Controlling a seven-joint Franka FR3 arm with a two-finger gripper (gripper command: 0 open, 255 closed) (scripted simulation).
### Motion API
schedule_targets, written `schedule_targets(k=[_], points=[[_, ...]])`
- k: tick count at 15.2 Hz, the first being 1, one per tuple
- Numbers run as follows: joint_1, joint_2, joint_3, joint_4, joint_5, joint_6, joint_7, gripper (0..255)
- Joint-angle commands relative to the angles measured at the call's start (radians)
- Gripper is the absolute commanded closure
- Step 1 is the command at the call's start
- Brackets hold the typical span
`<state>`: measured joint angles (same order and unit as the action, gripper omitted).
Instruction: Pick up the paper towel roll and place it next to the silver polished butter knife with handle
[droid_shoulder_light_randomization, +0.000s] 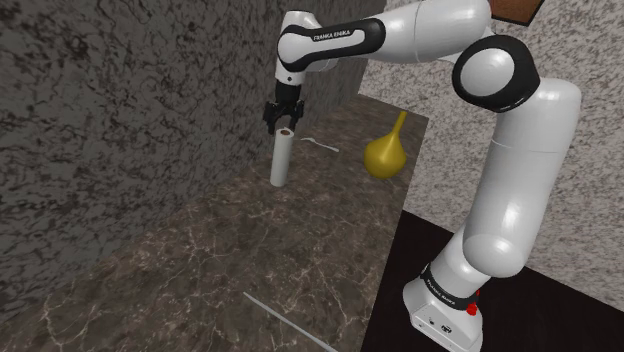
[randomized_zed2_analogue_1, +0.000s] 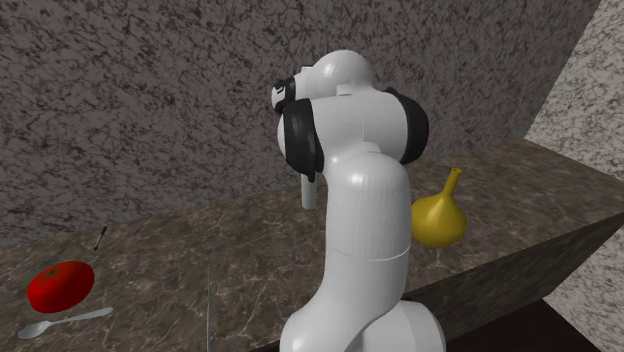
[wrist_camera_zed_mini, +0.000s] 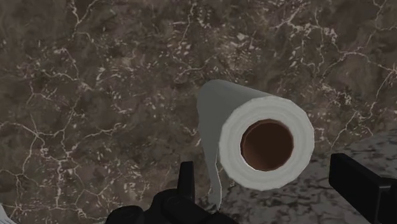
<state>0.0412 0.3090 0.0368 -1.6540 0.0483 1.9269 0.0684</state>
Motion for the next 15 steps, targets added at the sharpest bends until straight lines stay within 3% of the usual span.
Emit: schedule_targets(k=[1, 11, 12, 15], points=[[0.000, 0.006, 0.000, -0.020, 0.000, 0.027, -0.001, 0], [0.001, 0.014, 0.001, -0.043, 0.000, 0.058, -0.001, 0], [0.001, 0.014, 0.001, -0.043, 0.000, 0.058, -0.001, 255], [0.001, 0.015, 0.001, -0.044, 0.000, 0.059, -0.001, 255]])
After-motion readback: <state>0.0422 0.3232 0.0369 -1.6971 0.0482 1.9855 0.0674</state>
